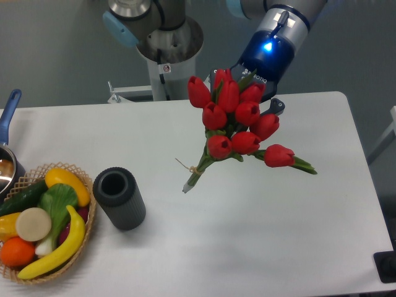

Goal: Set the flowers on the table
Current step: 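Carry the red tulip bouquet in the gripper toward the table's open area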

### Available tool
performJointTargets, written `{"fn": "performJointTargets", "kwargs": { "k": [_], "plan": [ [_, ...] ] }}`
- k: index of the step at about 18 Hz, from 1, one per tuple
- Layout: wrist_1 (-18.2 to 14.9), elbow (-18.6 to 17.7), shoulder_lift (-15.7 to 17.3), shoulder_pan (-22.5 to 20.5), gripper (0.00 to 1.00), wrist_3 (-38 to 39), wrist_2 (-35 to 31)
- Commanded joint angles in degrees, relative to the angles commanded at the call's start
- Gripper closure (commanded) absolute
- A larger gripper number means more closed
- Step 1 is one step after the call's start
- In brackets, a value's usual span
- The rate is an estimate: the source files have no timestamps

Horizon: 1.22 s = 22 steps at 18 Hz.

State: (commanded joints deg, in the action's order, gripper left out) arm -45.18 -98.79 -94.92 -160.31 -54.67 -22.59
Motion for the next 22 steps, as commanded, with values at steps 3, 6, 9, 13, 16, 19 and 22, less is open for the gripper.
{"fn": "performJointTargets", "kwargs": {
  "k": [3, 6, 9, 13, 16, 19, 22],
  "plan": [
    [0.0, 0.0, 0.3, 0.1, 0.71, -0.5, -3.4],
    [0.0, -0.2, 0.5, 0.1, 0.71, -0.7, -4.6],
    [0.0, -0.2, 1.2, -0.3, 0.71, -0.6, -6.1],
    [-0.1, -1.1, 2.7, 0.0, 0.7, -0.5, -18.4],
    [-0.3, -1.2, 4.3, 0.2, 0.7, -0.4, -25.3],
    [-0.3, -2.0, 4.5, 1.1, 0.7, -0.6, -31.4],
    [-0.3, -3.0, 3.9, 2.1, 0.7, -2.1, -37.3]
  ]
}}
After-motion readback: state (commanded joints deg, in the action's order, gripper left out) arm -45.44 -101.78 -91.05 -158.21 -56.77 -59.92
